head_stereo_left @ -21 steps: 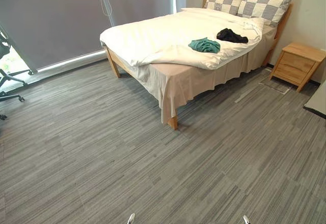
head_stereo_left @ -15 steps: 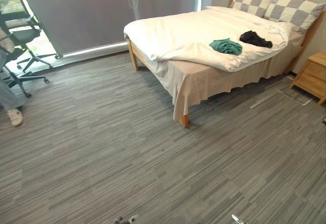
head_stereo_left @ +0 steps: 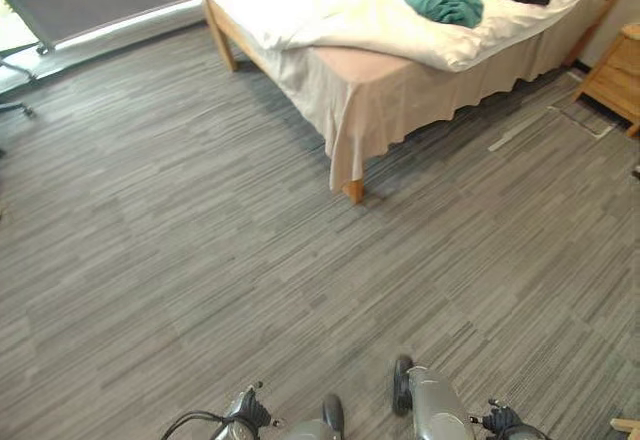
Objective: Tidy up the quilt and then pick up the clothes from the bed and put them into the laundry hamper.
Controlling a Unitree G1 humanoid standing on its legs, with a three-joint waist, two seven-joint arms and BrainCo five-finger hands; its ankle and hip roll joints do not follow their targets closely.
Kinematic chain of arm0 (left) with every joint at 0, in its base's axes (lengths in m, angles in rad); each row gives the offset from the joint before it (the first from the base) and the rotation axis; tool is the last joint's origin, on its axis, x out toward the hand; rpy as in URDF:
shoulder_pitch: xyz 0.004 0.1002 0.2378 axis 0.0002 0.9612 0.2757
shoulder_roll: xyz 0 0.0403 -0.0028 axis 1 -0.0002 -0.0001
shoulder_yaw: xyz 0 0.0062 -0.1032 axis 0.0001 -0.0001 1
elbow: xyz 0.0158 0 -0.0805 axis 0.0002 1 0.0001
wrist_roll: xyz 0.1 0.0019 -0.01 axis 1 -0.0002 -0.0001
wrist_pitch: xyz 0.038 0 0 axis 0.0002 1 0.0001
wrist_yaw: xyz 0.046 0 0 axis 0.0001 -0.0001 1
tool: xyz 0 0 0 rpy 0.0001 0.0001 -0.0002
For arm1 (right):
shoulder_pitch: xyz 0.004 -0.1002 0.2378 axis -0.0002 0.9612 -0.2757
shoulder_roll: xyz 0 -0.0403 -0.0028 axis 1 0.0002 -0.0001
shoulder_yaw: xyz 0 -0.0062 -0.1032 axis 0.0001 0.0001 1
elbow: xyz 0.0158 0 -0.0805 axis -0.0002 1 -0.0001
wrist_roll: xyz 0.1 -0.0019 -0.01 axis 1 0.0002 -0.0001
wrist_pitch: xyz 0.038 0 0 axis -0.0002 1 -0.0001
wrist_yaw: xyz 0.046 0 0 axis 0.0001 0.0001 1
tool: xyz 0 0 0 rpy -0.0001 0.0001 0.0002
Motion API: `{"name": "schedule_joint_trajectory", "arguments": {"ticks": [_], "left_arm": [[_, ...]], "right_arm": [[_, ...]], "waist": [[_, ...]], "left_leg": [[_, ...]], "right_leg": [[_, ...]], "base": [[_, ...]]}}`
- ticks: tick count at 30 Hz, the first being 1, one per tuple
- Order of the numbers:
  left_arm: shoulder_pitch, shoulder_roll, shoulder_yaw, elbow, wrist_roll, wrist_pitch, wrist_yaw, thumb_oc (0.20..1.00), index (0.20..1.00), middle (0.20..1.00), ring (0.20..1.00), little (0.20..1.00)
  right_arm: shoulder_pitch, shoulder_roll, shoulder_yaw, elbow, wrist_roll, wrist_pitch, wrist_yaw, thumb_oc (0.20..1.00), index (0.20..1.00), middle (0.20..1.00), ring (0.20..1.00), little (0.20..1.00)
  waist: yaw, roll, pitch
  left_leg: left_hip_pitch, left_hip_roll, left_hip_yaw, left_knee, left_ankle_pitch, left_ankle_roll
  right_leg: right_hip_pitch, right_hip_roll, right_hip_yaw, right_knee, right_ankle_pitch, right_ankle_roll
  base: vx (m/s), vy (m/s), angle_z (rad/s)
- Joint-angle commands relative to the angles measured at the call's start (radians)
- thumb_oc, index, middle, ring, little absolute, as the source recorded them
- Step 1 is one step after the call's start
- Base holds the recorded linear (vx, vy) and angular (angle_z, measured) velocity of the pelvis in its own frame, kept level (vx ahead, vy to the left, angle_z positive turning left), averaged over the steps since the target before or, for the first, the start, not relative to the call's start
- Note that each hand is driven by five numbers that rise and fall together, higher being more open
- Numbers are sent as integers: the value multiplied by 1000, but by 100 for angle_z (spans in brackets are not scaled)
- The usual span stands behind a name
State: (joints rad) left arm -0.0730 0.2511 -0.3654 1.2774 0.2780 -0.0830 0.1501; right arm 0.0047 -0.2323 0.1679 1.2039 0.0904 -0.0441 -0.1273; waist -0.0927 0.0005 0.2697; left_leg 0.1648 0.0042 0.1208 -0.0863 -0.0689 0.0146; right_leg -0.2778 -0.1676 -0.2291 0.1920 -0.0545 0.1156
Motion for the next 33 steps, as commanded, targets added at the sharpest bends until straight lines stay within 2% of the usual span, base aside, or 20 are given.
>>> {"name": "schedule_joint_trajectory", "arguments": {"ticks": [1, 5, 7, 9, 10, 12, 14, 15, 16, 17, 19, 21, 22, 23, 24, 26, 29, 30, 31, 33], "left_arm": [[-16, -10, -19, 35, 17, -16, 0, 1000, 1000, 1000, 1000, 1000], [-22, -21, -34, 50, 53, -20, -9, 1000, 1000, 1000, 1000, 1000], [-13, -42, -37, 40, 39, -20, -4, 1000, 1000, 1000, 1000, 1000], [-33, -27, -35, 4, 7, -21, 3, 1000, 1000, 1000, 1000, 1000], [-42, -13, -40, -10, 6, -16, 17, 1000, 1000, 1000, 1000, 1000], [-61, -4, -39, -18, 4, -11, 42, 1000, 1000, 1000, 1000, 1000], [-61, -7, -22, -12, -13, -14, 66, 1000, 1000, 1000, 1000, 1000], [-61, -7, -22, -12, -13, -15, 66, 1000, 1000, 1000, 1000, 1000], [-38, -23, -3, -2, -36, -21, 69, 1000, 1000, 1000, 1000, 1000], [-28, -25, 5, 8, -31, -15, 63, 1000, 1000, 1000, 1000, 1000], [-17, -26, 14, 19, -33, -14, 62, 1000, 1000, 1000, 1000, 1000], [-12, -23, 27, 20, -45, -10, 59, 1000, 1000, 1000, 1000, 1000], [-4, -21, 42, 40, -47, -6, 62, 1000, 1000, 1000, 1000, 1000], [1, -17, 51, 39, -53, -4, 64, 1000, 1000, 1000, 1000, 1000], [-7, -3, 66, 31, -80, -6, 75, 1000, 1000, 1000, 1000, 1000], [-19, 3, 52, 29, -75, -10, 78, 1000, 1000, 1000, 1000, 1000], [-29, 4, 41, 24, -79, -16, 81, 1000, 1000, 1000, 1000, 1000], [-44, 9, 30, 29, -80, -22, 86, 1000, 1000, 1000, 1000, 1000], [-49, 11, 31, 32, -86, -25, 87, 1000, 1000, 1000, 1000, 1000], [-51, 20, 39, 34, -96, -27, 84, 1000, 1000, 1000, 1000, 1000]], "right_arm": [[-23, -19, 41, 35, 27, -14, 1, 1000, 1000, 1000, 1000, 1000], [-1, -25, 34, 57, 36, -12, 13, 1000, 1000, 1000, 1000, 1000], [-1, -43, 32, 80, 30, -13, 12, 1000, 1000, 1000, 1000, 1000], [4, -52, 45, 91, 13, -13, 0, 1000, 1000, 1000, 1000, 1000], [-13, -67, 55, 82, 1, -14, -10, 1000, 1000, 1000, 1000, 1000], [-55, -85, 77, 68, -31, -5, -31, 1000, 1000, 1000, 1000, 1000], [-88, -90, 104, 72, -65, -4, -43, 1000, 1000, 1000, 1000, 1000], [-89, -89, 104, 73, -65, -4, -43, 1000, 1000, 1000, 1000, 1000], [-103, -91, 108, 63, -65, -17, -49, 1000, 1000, 1000, 1000, 1000], [-99, -86, 100, 61, -59, -21, -50, 1000, 1000, 1000, 1000, 1000], [-88, -71, 100, 55, -71, -25, -58, 1000, 1000, 1000, 1000, 1000], [-82, -57, 117, 50, -90, -19, -58, 1000, 1000, 1000, 1000, 1000], [-80, -41, 126, 47, -123, -18, -53, 1000, 1000, 1000, 1000, 1000], [-84, -39, 134, 43, -135, -15, -47, 1000, 1000, 1000, 1000, 1000], [-95, -25, 142, 29, -153, -13, -49, 1000, 1000, 1000, 1000, 1000], [-85, -19, 153, 35, -164, -7, -53, 1000, 1000, 1000, 1000, 1000], [-85, -17, 154, 31, -154, -7, -52, 1000, 1000, 1000, 1000, 1000], [-90, -21, 147, 30, -138, -5, -49, 1000, 1000, 1000, 1000, 1000], [-83, -23, 138, 35, -126, -2, -45, 1000, 1000, 1000, 1000, 1000], [-66, -26, 121, 52, -102, 5, -36, 1000, 1000, 1000, 1000, 1000]], "waist": [[-50, 29, -50], [-69, 47, -75], [-81, 82, -84], [-62, 51, -64], [-36, 23, -44], [15, -26, -18], [76, -32, -16], [78, -35, -17], [126, -11, -42], [135, 6, -56], [129, -8, -68], [142, -14, -75], [137, -7, -88], [130, -4, -86], [113, 23, -79], [104, 22, -79], [90, 12, -76], [68, -1, -79], [56, -6, -78], [45, -18, -83]], "left_leg": [[99, 75, -41, -1, -94, -110], [167, 101, -17, -1, -133, -131], [112, 155, 0, 255, 17, -177], [-19, 155, -60, 570, 175, -193], [-74, 127, -88, 688, 189, -180], [-213, 88, -83, 827, 117, -147], [-316, 68, -53, 757, 65, -128], [-316, 65, -50, 752, 69, -126], [-341, 67, 10, 360, 85, -105], [-355, 85, 69, 240, 128, -109], [-290, 87, 164, 157, 141, -99], [-256, 66, 164, 127, 134, -79], [-172, 46, 151, 53, 107, -56], [-145, 33, 133, 39, 102, -42], [-92, 50, 78, -1, 92, -38], [-81, 53, 21, -1, 81, -48], [-65, 51, -22, 2, 67, -59], [-49, 53, -101, 0, 43, -73], [-40, 57, -150, 0, 28, -77], [-31, 75, -209, 1, 15, -91]], "right_leg": [[0, -14, -34, -153, 132, 78], [22, -22, -100, -198, 152, 64], [94, 53, -81, -193, 125, 5], [174, 79, -70, -221, 100, -44], [217, 79, -47, -235, 89, -64], [285, 60, 1, -258, 63, -69], [344, 71, 52, -275, 29, -52], [342, 67, 55, -276, 31, -51], [406, 79, 98, -279, -18, -20], [440, 95, 88, -279, -37, -14], [466, 102, 68, -261, -44, -15], [454, 108, 70, -189, -46, -11], [398, 95, 12, 14, -29, 47], [353, 62, -10, 98, 19, 92], [228, 21, 10, 267, 85, 116], [202, -2, 28, 179, 42, 81], [218, -2, 84, 48, 23, 70], [206, -9, 251, -108, 50, 75], [197, -9, 362, -136, 59, 84], [186, -6, 488, -146, 82, 99]], "base": [[440, -266, 1], [436, -250, 7], [558, -322, -20], [445, -352, -38], [428, -299, -87], [407, -174, -116], [414, -4, -116], [708, 204, -87], [679, 214, -94], [832, 213, -49], [419, 48, -48], [285, 73, -13], [312, 88, 4], [633, 81, 48], [502, -36, 113], [377, -146, 149], [233, -208, 153], [314, -332, 131], [355, -421, 117], [174, -328, 175]]}}
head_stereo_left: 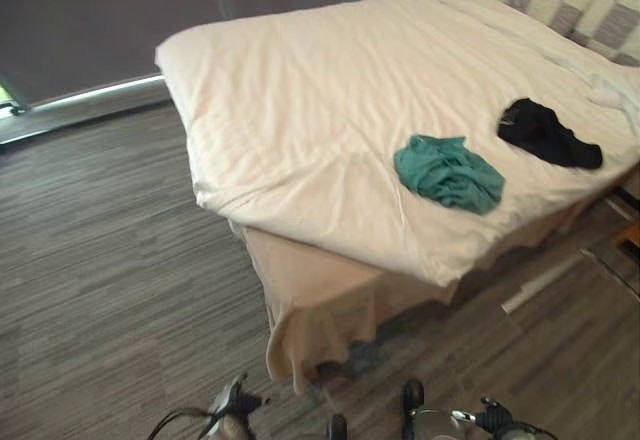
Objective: Tidy up the quilt and then pick up the clothes from the bed and put them into the laundry hamper.
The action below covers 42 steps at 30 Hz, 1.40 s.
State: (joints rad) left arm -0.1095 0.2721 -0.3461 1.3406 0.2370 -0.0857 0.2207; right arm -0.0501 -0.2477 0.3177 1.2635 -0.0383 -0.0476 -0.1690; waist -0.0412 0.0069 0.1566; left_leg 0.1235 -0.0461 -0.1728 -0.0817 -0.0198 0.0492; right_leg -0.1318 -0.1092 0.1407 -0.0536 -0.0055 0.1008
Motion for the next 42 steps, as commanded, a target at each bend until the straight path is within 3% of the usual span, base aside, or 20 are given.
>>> {"name": "schedule_joint_trajectory", "arguments": {"ticks": [1, 4, 8, 9, 10, 12, 13, 15, 17, 20, 21, 22, 25, 29, 32, 34, 35, 36, 38, 42], "left_arm": [[-10, 2, 28, -25, -64, -25, 13, 1000, 1000, 1000, 1000, 1000], [13, 19, 61, -15, -95, -30, 11, 1000, 1000, 1000, 1000, 1000], [47, 22, 105, -9, -129, -41, 5, 1000, 1000, 1000, 1000, 1000], [53, 26, 135, -7, -168, -41, 9, 1000, 1000, 1000, 1000, 1000], [50, 24, 151, -2, -192, -40, 16, 1000, 1000, 1000, 1000, 1000], [44, 26, 183, -24, -224, -49, 10, 1000, 1000, 1000, 1000, 1000], [44, 26, 183, -25, -224, -49, 10, 1000, 1000, 1000, 1000, 1000], [40, 35, 248, -112, -341, -89, 29, 1000, 1000, 1000, 1000, 1000], [40, 48, 282, -229, -428, -111, 41, 1000, 1000, 1000, 1000, 1000], [3, 168, 265, -617, -334, -149, 87, 1000, 1000, 1000, 1000, 1000], [4, 168, 265, -619, -334, -147, 87, 1000, 1000, 1000, 1000, 1000], [-28, 264, 242, -800, -230, -156, 86, 1000, 1000, 1000, 1000, 1000], [-83, 343, 217, -972, -148, -190, 74, 1000, 1000, 1000, 1000, 1000], [-205, 366, 118, -1049, -17, -187, 57, 1000, 1000, 1000, 1000, 1000], [-297, 358, 21, -1043, 85, -167, 62, 1000, 1000, 1000, 1000, 1000], [-413, 310, -103, -990, 188, -140, 65, 1000, 1000, 1000, 1000, 1000], [-421, 305, -109, -981, 190, -143, 69, 1000, 1000, 1000, 1000, 1000], [-483, 274, -172, -926, 234, -120, 66, 1000, 1000, 1000, 1000, 1000], [-533, 236, -232, -837, 280, -99, 65, 1000, 1000, 1000, 1000, 1000], [-560, 198, -262, -735, 311, -80, 76, 1000, 1000, 1000, 1000, 1000]], "right_arm": [[-5, -11, -33, 0, 34, 11, 11, 1000, 1000, 1000, 1000, 1000], [11, -12, -38, 22, 18, 16, 23, 1000, 1000, 1000, 1000, 1000], [8, -23, -10, 22, -15, 11, 38, 1000, 1000, 1000, 1000, 1000], [-3, -46, -9, 18, -26, 6, 35, 1000, 1000, 1000, 1000, 1000], [-3, -65, -26, 21, -17, 4, 31, 1000, 1000, 1000, 1000, 1000], [3, -80, -42, 39, -5, 8, 24, 1000, 1000, 1000, 1000, 1000], [2, -80, -42, 40, -5, 7, 24, 1000, 1000, 1000, 1000, 1000], [-9, -88, -79, 61, 38, 2, 18, 1000, 1000, 1000, 1000, 1000], [7, -96, -110, 67, 73, 7, 17, 1000, 1000, 1000, 1000, 1000], [33, -103, -148, 53, 109, 4, 23, 1000, 1000, 1000, 1000, 1000], [32, -103, -148, 53, 109, 4, 23, 1000, 1000, 1000, 1000, 1000], [37, -111, -149, 54, 108, 3, 37, 1000, 1000, 1000, 1000, 1000], [21, -107, -145, 67, 105, 8, 53, 1000, 1000, 1000, 1000, 1000], [19, -81, -134, 68, 92, 8, 55, 1000, 1000, 1000, 1000, 1000], [33, -63, -127, 62, 84, 5, 53, 1000, 1000, 1000, 1000, 1000], [55, -49, -111, 58, 72, 2, 45, 1000, 1000, 1000, 1000, 1000], [56, -48, -115, 57, 72, 3, 44, 1000, 1000, 1000, 1000, 1000], [64, -50, -108, 55, 62, 1, 35, 1000, 1000, 1000, 1000, 1000], [62, -59, -111, 58, 54, 2, 24, 1000, 1000, 1000, 1000, 1000], [49, -69, -108, 60, 40, -1, 8, 1000, 1000, 1000, 1000, 1000]], "waist": [[-5, -30, 30], [8, -48, 14], [27, -32, 8], [53, -17, 21], [49, -15, 32], [38, -25, 36], [39, -26, 37], [29, -36, 34], [22, -23, 19], [4, -11, 1], [4, -12, 0], [0, -4, -8], [-11, 1, -23], [-51, 11, -43], [-78, 17, -47], [-130, 26, -51], [-125, 26, -50], [-161, 36, -47], [-191, 47, -37], [-212, 58, -26]], "left_leg": [[17, 139, 67, -2, -37, -133], [7, 173, 27, -1, -19, -165], [-22, 228, -4, 1, 16, -199], [-63, 252, -8, 4, 62, -228], [-111, 257, 39, 19, 102, -228], [-132, 263, 213, 70, 81, -209], [-133, 263, 215, 74, 78, -209], [-123, 218, 280, 181, -2, -187], [-114, 220, 336, 141, 25, -187], [-41, 233, 343, 38, 63, -209], [-44, 233, 343, 36, 67, -209], [-15, 237, 338, 11, 64, -213], [4, 242, 345, -2, 60, -217], [33, 246, 378, -6, 41, -216], [46, 245, 396, -6, 31, -214], [57, 242, 421, -6, 18, -209], [58, 242, 423, -6, 17, -209], [63, 237, 443, -6, 9, -206], [68, 232, 470, -4, -1, -203], [64, 222, 531, 23, -21, -197]], "right_leg": [[40, -67, 126, 102, 40, 117], [84, -85, 45, 68, 32, 109], [135, -60, -14, 3, 16, 91], [168, -46, -66, -29, -7, 76], [176, -55, -115, -34, -9, 74], [178, -67, -185, -34, -27, 69], [178, -67, -183, -34, -27, 69], [193, -67, -236, -34, -32, 53], [197, -56, -271, -34, -34, 48], [229, -51, -308, -34, -37, 54], [225, -50, -308, -34, -34, 53], [237, -48, -309, -34, -37, 59], [240, -46, -305, -34, -34, 62], [243, -47, -281, -34, -35, 70], [239, -47, -267, -34, -31, 75], [230, -50, -250, -34, -25, 80], [230, -50, -248, -34, -25, 80], [216, -50, -228, -34, -18, 82], [186, -49, -197, -34, -7, 85], [127, -49, -136, -34, 18, 100]], "base": [[152, -342, 215], [74, -380, 129], [26, -310, 75], [-164, -246, 43], [-204, -306, 54], [-163, -147, 82], [-174, -177, 100], [-149, -180, 51], [46, -58, 81], [64, -18, 55], [81, -21, 15], [61, -20, 17], [55, -4, -5], [68, 20, -14], [49, 18, -28], [48, 21, -29], [18, 33, -29], [10, 28, -31], [-27, 69, -37], [-44, 65, -67]]}}
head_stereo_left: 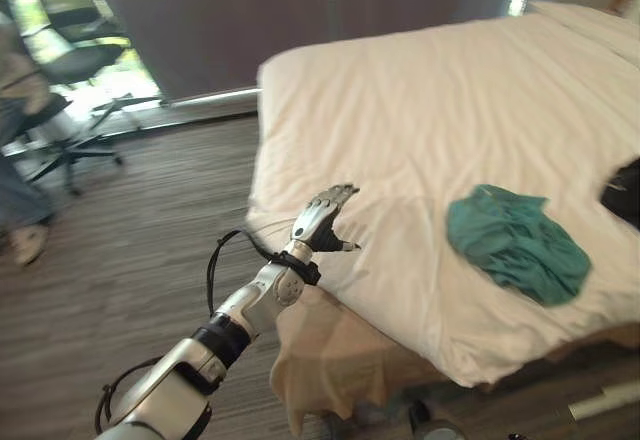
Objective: Tidy up the quilt and then pick up the clothes from the bed and put them into the laundry hamper.
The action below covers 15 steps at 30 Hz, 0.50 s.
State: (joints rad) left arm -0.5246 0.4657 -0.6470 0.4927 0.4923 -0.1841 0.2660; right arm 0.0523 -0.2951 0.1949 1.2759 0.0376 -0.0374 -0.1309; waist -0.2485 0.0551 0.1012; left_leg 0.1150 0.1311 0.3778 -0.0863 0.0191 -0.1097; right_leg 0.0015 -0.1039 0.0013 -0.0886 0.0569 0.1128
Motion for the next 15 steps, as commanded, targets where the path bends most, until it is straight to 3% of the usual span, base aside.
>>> {"name": "schedule_joint_trajectory", "arguments": {"ticks": [1, 5, 6, 7, 11, 13, 15], "left_arm": [[-142, -20, 35, 177, 60, 45, 38, 1000, 1000, 1000, 1000, 1000], [-157, -76, 0, 366, 102, 97, 29, 1000, 1000, 1000, 1000, 1000], [-160, -80, -1, 372, 103, 95, 33, 837, 837, 837, 837, 837], [-166, -91, -11, 408, 115, 102, 27, 206, 206, 206, 206, 206], [-158, -117, -29, 476, 110, 100, 7, 200, 200, 200, 200, 200], [-89, -103, -6, 386, 49, 65, -14, 200, 200, 200, 200, 200], [-47, -103, 6, 350, 3, 46, -28, 200, 200, 200, 200, 200]], "right_arm": [[-86, -23, 37, 47, -52, -12, -41, 1000, 1000, 1000, 1000, 1000], [-98, -29, 56, 61, -71, -6, -53, 1000, 1000, 1000, 1000, 1000], [-98, -29, 55, 61, -71, -6, -53, 1000, 1000, 1000, 1000, 1000], [-97, -35, 49, 66, -69, -5, -57, 1000, 1000, 1000, 1000, 1000], [-123, -93, -35, 63, 29, -12, -92, 1000, 1000, 1000, 1000, 1000], [-226, -217, -98, 0, 75, -23, -139, 1000, 1000, 1000, 1000, 1000], [-264, -268, -115, -13, 84, -20, -150, 1000, 1000, 1000, 1000, 1000]], "waist": [[-5, 11, 37], [-9, -2, 35], [-8, -1, 35], [-11, -1, 34], [-23, 2, 36], [4, -6, 40], [20, -12, 42]], "left_leg": [[53, 38, -5, 71, -90, -31], [18, 35, -16, 94, -106, -25], [17, 35, -16, 95, -106, -25], [19, 37, -11, 92, -105, -25], [50, 35, 2, 63, -94, -25], [72, 29, -14, 34, -90, -22], [72, 27, -25, 27, -84, -22]], "right_leg": [[-45, -52, 42, 1, -32, 98], [-94, -49, 68, 9, -13, 97], [-95, -49, 69, 9, -13, 97], [-94, -51, 67, 10, -12, 99], [-73, -62, 57, 8, -6, 106], [-50, -72, 35, 5, -3, 113], [-44, -75, 24, 4, -1, 112]], "base": [[-60, 21, -126], [-61, 4, -90], [-8, 18, -33], [7, 26, -15], [-6, 47, 4], [-60, 44, 8], [-67, 8, 16]]}}
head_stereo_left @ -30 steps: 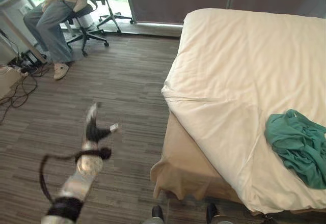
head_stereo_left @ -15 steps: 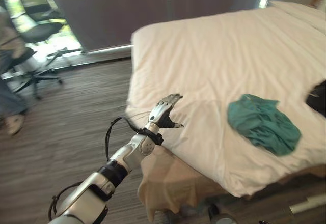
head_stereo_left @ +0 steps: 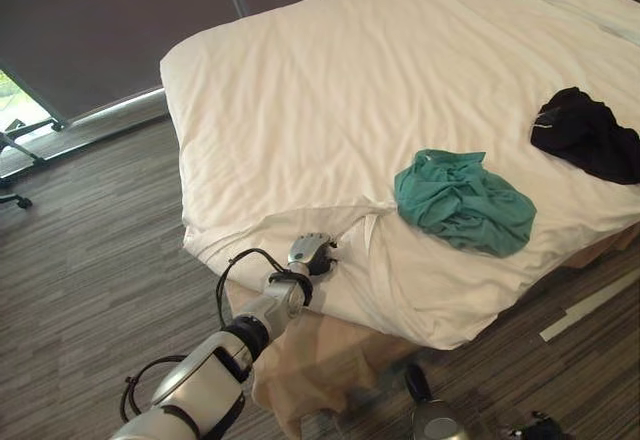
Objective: Tidy up the quilt and then pick up the clothes from the bed and put them into the laundry hamper.
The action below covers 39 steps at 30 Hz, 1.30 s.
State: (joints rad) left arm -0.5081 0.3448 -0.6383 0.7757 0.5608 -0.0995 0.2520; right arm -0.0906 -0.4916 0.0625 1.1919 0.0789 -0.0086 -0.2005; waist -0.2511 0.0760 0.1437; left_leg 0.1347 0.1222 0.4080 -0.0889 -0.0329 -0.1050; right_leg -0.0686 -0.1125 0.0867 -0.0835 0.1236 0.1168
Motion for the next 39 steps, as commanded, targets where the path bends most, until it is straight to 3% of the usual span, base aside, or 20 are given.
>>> {"name": "schedule_joint_trajectory", "arguments": {"ticks": [1, 2, 3, 4, 5, 7, 8, 9, 10, 11, 12, 13, 15, 19, 23, 26, 33, 37, 38, 39], "left_arm": [[45, 35, 22, -31, -141, -83, -56, 200, 200, 200, 200, 200], [106, 50, 30, -94, -191, -104, -95, 479, 479, 479, 479, 479], [192, 69, 46, -150, -248, -126, -139, 953, 953, 953, 953, 953], [267, 83, 60, -190, -292, -136, -178, 1000, 1000, 1000, 1000, 1000], [323, 89, 66, -192, -315, -139, -199, 1000, 1000, 1000, 1000, 1000], [437, 105, 103, -143, -354, -136, -237, 1000, 1000, 1000, 1000, 1000], [593, 87, 275, -123, -336, -136, -199, 1000, 1000, 1000, 1000, 1000], [607, 72, 293, -47, -223, -118, -140, 1000, 1000, 1000, 1000, 1000], [621, 65, 315, 33, -102, -93, -86, 1000, 1000, 1000, 1000, 1000], [637, 49, 345, 232, -8, -39, -31, 1000, 1000, 1000, 1000, 1000], [634, 48, 347, 239, -6, -42, -26, 1000, 1000, 1000, 1000, 1000], [639, 31, 402, 403, -59, 13, -22, 1000, 1000, 1000, 1000, 1000], [643, 42, 467, 500, -97, 59, -5, 1000, 1000, 1000, 1000, 1000], [616, 85, 487, 559, -121, 90, 18, 1000, 1000, 1000, 1000, 1000], [571, 122, 472, 528, -165, 83, 49, 1000, 1000, 1000, 1000, 1000], [514, 128, 423, 482, -181, 63, 67, 1000, 1000, 1000, 1000, 1000], [412, 82, 315, 414, -144, 50, 57, 1000, 1000, 1000, 1000, 1000], [369, 34, 228, 321, -122, 21, 11, 1000, 1000, 1000, 1000, 1000], [364, 33, 210, 295, -123, 8, -19, 1000, 1000, 1000, 1000, 1000], [366, 32, 209, 294, -124, 8, -20, 1000, 1000, 1000, 1000, 1000]], "right_arm": [[-178, -182, -5, 45, 34, -45, -84, 1000, 1000, 1000, 1000, 1000], [-205, -234, -10, 32, 30, -43, -83, 1000, 1000, 1000, 1000, 1000], [-244, -313, -11, 4, 20, -41, -79, 1000, 1000, 1000, 1000, 1000], [-293, -372, -4, 4, 12, -37, -69, 1000, 1000, 1000, 1000, 1000], [-373, -459, 35, -12, -11, -37, -56, 1000, 1000, 1000, 1000, 1000], [-646, -664, 243, -24, -156, -45, -26, 1000, 1000, 1000, 1000, 1000], [-72, -740, -96, -615, -243, -114, -37, 1000, 1000, 1000, 1000, 1000], [97, -619, -248, -952, -325, -144, -68, 1000, 1000, 1000, 1000, 1000], [193, -520, -341, -1136, -399, -191, -90, 1000, 1000, 1000, 1000, 1000], [185, -409, -299, -1210, -445, -248, -129, 1000, 1000, 1000, 1000, 1000], [180, -407, -295, -1208, -448, -248, -131, 1000, 1000, 1000, 1000, 1000], [49, -316, -145, -1182, -394, -246, -130, 200, 200, 200, 200, 200], [-110, -231, 13, -1189, -309, -236, -92, 200, 200, 200, 200, 200], [-379, -120, 257, -1145, -192, -225, -62, 200, 200, 200, 200, 200], [-508, -25, 394, -1086, -91, -224, -38, 200, 200, 200, 200, 200], [-501, 61, 483, -1020, -2, -230, 11, 200, 200, 200, 200, 200], [-323, 138, 619, -820, 80, -206, 166, 200, 200, 200, 200, 200], [-128, 68, 674, -760, 89, -175, 319, 200, 200, 200, 200, 200], [-70, 11, 665, -815, 120, -177, 380, 200, 200, 200, 200, 200], [-66, 6, 663, -821, 122, -174, 382, 200, 200, 200, 200, 200]], "waist": [[57, -46, 0], [72, -54, -3], [95, -64, -6], [116, -73, -10], [135, -85, -15], [189, -117, -24], [142, -125, -15], [143, -125, -20], [153, -119, -21], [186, -108, -20], [182, -111, -19], [224, -111, -12], [262, -114, 12], [310, -109, 84], [340, -85, 166], [345, -65, 227], [320, -59, 234], [286, -79, 207], [268, -92, 179], [269, -91, 179]], "left_leg": [[50, 35, -77, 19, -21, -28], [42, 37, -88, 15, -11, -30], [38, 39, -101, 12, -7, -32], [35, 42, -114, 10, -4, -34], [32, 46, -126, 8, 1, -37], [26, 52, -154, 6, 12, -44], [21, 58, -160, 6, 27, -46], [17, 58, -161, 3, 18, -41], [17, 58, -167, 3, 11, -35], [18, 60, -188, 4, 0, -31], [13, 59, -190, 2, 8, -31], [-1, 65, -214, 3, 13, -35], [-30, 72, -239, 2, 32, -42], [-114, 81, -280, 3, 79, -51], [-202, 93, -312, 14, 116, -56], [-290, 102, -329, 60, 128, -57], [-380, 103, -349, 163, 102, -63], [-322, 95, -341, 160, 67, -64], [-276, 90, -325, 150, 55, -63], [-272, 89, -324, 147, 55, -62]], "right_leg": [[41, -73, -88, -4, -66, 109], [43, -75, -100, -4, -61, 107], [51, -80, -119, -4, -62, 109], [59, -82, -135, -4, -65, 108], [69, -84, -149, -4, -68, 105], [91, -83, -182, -4, -74, 101], [92, -80, -186, -4, -62, 102], [86, -78, -179, -4, -71, 104], [90, -78, -184, -4, -78, 104], [107, -74, -203, -4, -97, 99], [103, -75, -205, -4, -92, 97], [111, -70, -228, -4, -107, 88], [106, -63, -244, -4, -116, 78], [55, -55, -262, 1, -107, 65], [-35, -54, -282, 55, -108, 52], [-131, -70, -285, 142, -123, 47], [-197, -98, -288, 221, -156, 45], [-121, -87, -289, 192, -173, 39], [-76, -80, -285, 171, -175, 39], [-71, -80, -285, 167, -174, 39]], "base": [[-107, -2, 36], [-113, -10, 51], [-72, -9, 67], [-45, -6, 75], [-31, -18, 64], [-53, -10, 54], [-42, 11, 64], [-25, 29, 131], [37, 10, 101], [-7, 1, 74], [-57, -44, -13], [-97, -68, -12], [-142, -99, 9], [-188, -84, 38], [-160, -39, 31], [-218, 7, 18], [-43, 11, 8], [108, 5, -1], [157, 18, -11], [121, 15, -10]]}}
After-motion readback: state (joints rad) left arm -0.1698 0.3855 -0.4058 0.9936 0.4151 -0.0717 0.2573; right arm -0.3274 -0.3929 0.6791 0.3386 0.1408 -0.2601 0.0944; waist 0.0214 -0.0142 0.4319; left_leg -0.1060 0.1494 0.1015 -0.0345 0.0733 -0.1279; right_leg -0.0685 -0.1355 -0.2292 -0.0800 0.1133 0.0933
